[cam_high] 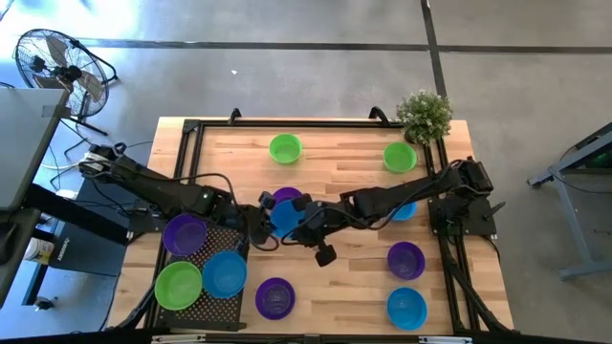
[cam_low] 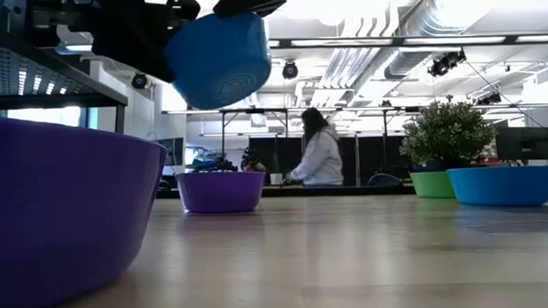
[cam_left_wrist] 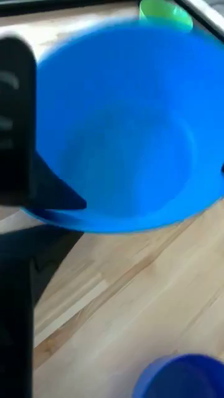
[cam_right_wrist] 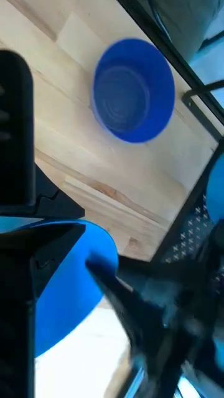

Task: Pick & Place Mini bowls
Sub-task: Stack the blue bowl on the other blue bowl on the shelf

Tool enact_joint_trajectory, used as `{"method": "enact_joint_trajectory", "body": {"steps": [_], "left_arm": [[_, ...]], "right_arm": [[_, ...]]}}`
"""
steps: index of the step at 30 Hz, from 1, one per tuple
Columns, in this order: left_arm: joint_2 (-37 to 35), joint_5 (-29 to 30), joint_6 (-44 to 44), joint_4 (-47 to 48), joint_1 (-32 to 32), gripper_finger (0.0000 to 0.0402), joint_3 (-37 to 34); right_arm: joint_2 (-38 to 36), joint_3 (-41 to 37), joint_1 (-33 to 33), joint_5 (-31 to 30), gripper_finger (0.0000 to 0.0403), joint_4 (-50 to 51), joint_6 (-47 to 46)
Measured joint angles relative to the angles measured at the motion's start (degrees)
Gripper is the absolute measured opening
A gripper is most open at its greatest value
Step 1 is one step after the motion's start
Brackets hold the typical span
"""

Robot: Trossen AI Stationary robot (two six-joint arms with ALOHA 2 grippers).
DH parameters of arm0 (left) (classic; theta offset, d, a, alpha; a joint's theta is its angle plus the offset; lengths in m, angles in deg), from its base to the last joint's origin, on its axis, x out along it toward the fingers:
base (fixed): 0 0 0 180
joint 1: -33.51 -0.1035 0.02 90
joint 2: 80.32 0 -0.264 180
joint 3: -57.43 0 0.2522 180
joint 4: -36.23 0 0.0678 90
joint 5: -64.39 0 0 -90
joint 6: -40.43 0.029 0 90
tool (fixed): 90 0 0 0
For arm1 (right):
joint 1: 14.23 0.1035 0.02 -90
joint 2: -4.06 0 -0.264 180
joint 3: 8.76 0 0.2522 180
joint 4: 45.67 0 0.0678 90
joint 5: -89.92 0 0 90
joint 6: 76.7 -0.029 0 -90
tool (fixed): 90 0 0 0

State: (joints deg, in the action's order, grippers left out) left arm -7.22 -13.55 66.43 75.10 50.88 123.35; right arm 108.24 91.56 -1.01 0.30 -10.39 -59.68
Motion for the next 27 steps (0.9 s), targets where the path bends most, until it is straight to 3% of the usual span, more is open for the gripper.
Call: {"method": "enact_joint_trajectory", "body": {"steps": [4, 8, 15, 20, 27], "left_arm": [[-0.07, 0.2, 0.57, -0.09, 0.01, 0.0011, -0.02], [-0.44, 1.38, 0.02, 1.49, -0.13, 0.0004, 0.7], [-1.38, 0.27, 0.54, 3.51, -1.54, 0.0003, 3.83], [-3.06, -2.3, 0.79, 3.47, -3.12, 0.0002, 4.41], [-5.39, -3.41, 0.76, 5.34, -3.5, 0.0001, 4.75]], "right_arm": [[-0.27, 0.07, 0.65, -2.59, 0.0029, -0.29, 0.12], [-1.9, -0.01, 3.02, -8.16, 0.0073, 0.99, 0.02], [-9.65, -2.66, 7.02, -12.29, 0.0132, 4.2, -0.23], [-17.68, -16.05, 7.24, -13.32, 0.0121, -4.42, -1.53], [-30.59, -39.95, 5.91, -13.34, 0.0062, -26.18, -2.18]]}}
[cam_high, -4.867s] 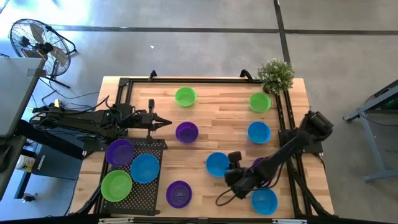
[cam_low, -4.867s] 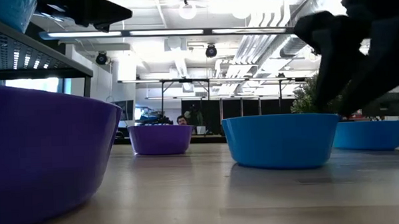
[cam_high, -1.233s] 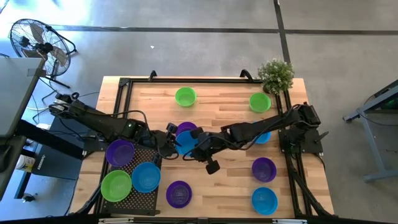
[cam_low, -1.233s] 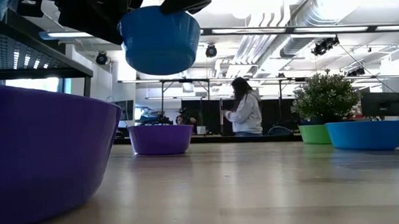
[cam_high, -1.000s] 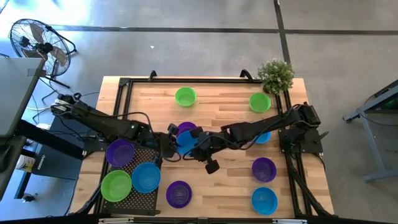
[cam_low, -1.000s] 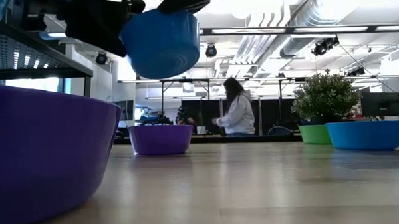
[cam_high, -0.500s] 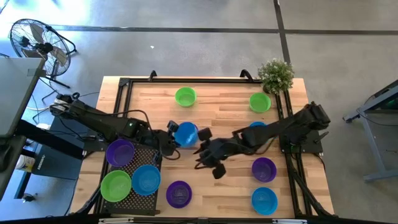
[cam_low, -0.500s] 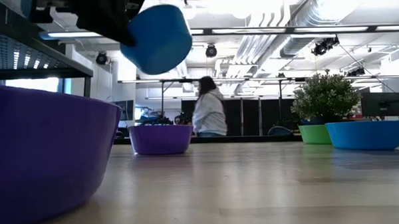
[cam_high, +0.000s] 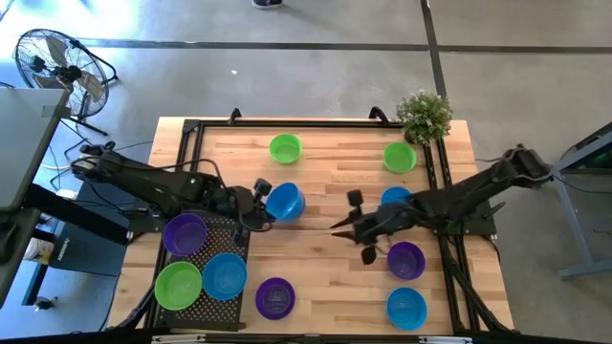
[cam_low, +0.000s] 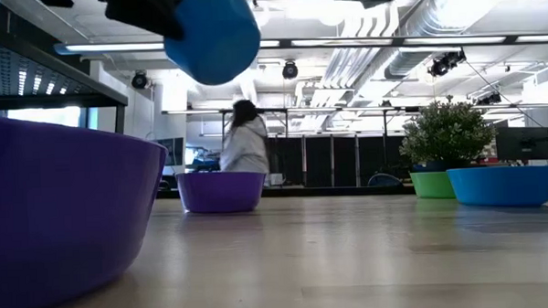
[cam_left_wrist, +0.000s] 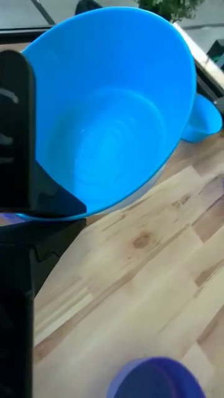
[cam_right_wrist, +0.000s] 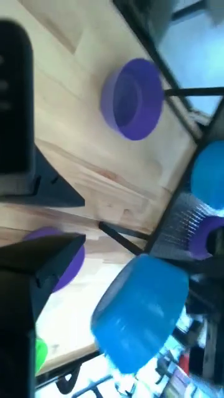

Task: Pick & Place Mini bowls
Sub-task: Stack the blue bowl on the other blue bowl on the shelf

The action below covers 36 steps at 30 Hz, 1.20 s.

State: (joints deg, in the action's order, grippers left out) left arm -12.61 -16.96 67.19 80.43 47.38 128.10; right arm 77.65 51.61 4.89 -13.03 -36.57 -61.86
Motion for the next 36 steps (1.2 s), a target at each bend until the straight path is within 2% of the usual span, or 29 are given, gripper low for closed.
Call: {"method": "enact_joint_trajectory", "body": {"steps": [6, 12, 20, 24, 29, 36], "left_arm": [[-0.16, -0.23, -3.04, 7.77, 0.02, 0.0001, 5.53], [-0.15, -0.3, -10.91, 20.1, 4.67, 0.0001, 11.41], [-0.1, 6.44, -24.99, 32.48, 17.36, 0.0001, 17.57], [1.8, 7.43, -31.65, 37.6, 23.41, 0.0001, 21.57], [6.28, 8.87, -39.21, 43.61, 31.15, 0.0001, 27.68], [16.88, 9.99, -49.37, 53.02, 40.14, 0.0001, 38.71]], "right_arm": [[-7.71, -13.05, -1.28, -0.81, 0.0005, -10.89, -3.04], [-9.65, -19.61, -1.25, -4.0, 0.001, -17.86, -4.3], [-9.65, -21.15, -1.23, -5.14, 0.0004, -20.62, -3.92], [-9.65, -21.15, -1.23, -5.16, 0.0001, -20.64, -3.89], [-9.65, -21.15, -1.25, -6.03, 0.0002, -20.61, -3.79], [-9.63, -21.15, -1.24, -6.03, 0.0001, -20.59, -3.24]]}}
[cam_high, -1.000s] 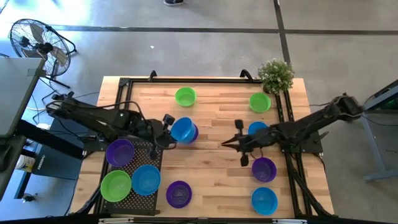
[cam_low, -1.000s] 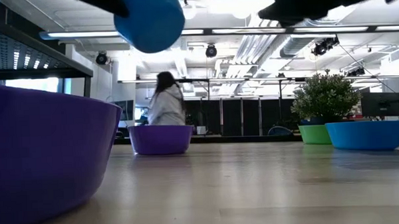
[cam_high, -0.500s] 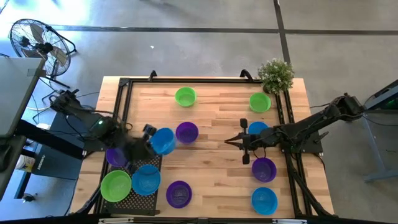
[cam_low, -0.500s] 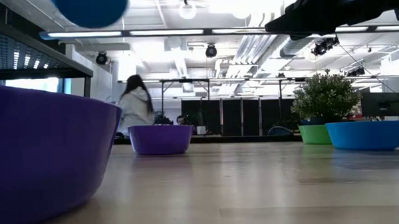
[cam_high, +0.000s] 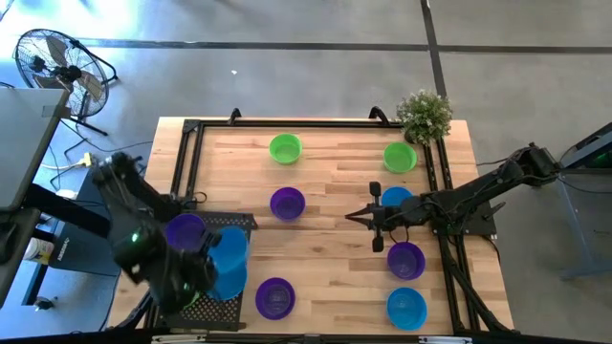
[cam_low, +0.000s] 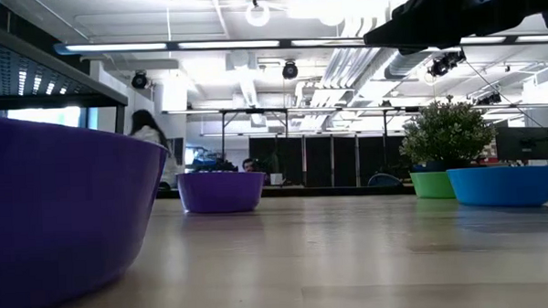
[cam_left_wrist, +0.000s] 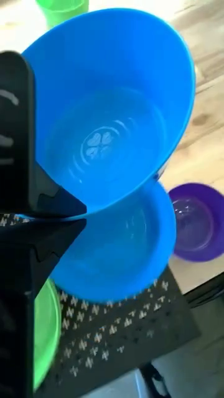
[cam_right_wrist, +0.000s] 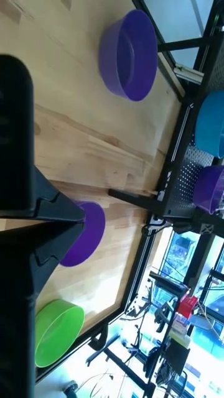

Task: Pick & Place Mini bowls
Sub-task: Stack the blue bowl on the other blue bowl on the shelf

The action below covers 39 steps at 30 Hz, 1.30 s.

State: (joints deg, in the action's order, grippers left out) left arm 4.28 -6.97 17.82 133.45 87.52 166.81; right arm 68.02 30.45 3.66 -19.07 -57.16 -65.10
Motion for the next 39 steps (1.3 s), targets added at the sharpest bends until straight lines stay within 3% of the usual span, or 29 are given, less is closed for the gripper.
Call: {"method": "enact_joint_trajectory", "body": {"steps": [10, 39], "left_arm": [[8.44, -1.1, -7.13, 2.33, 4.56, 0.0001, 2.34], [8.59, -1.1, -9.18, 0.35, 4.49, 0.0008, -0.71]], "right_arm": [[0.02, 0.0, 0.01, 0.02, 0.0001, -0.33, 0.42], [0.02, 0.0, -0.01, 0.04, 0.0001, -0.74, 0.46]]}}
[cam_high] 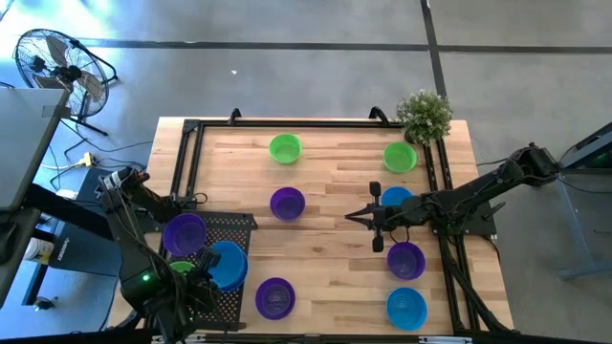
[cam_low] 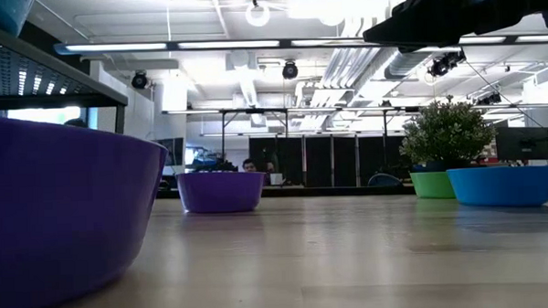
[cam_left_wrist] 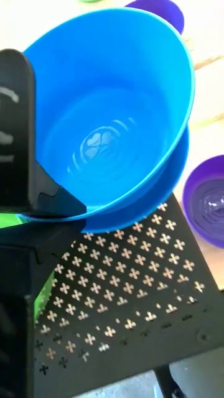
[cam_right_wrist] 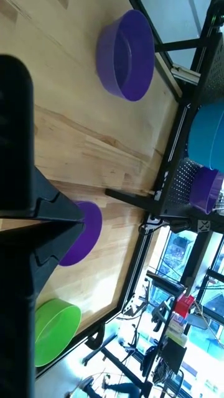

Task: Pick & Place Mini bowls
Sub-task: Stack the blue bowl on the other blue bowl on the shelf

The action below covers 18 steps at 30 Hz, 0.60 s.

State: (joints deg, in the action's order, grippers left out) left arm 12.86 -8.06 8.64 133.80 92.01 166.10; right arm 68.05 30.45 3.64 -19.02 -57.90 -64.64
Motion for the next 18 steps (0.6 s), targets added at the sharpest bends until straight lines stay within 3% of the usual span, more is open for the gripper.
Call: {"method": "enact_joint_trajectory", "body": {"steps": [10, 18], "left_arm": [[0.0, 1.03, -1.73, 0.54, 0.0, 0.0077, 0.0], [0.0, 0.04, -3.28, 0.57, 0.0, 0.0087, 0.0]], "right_arm": [[0.0, 0.0, 0.02, 0.0, 0.0002, 0.0, 0.0], [0.02, 0.0, 0.02, 0.0, 0.0002, 0.0, 0.0]]}}
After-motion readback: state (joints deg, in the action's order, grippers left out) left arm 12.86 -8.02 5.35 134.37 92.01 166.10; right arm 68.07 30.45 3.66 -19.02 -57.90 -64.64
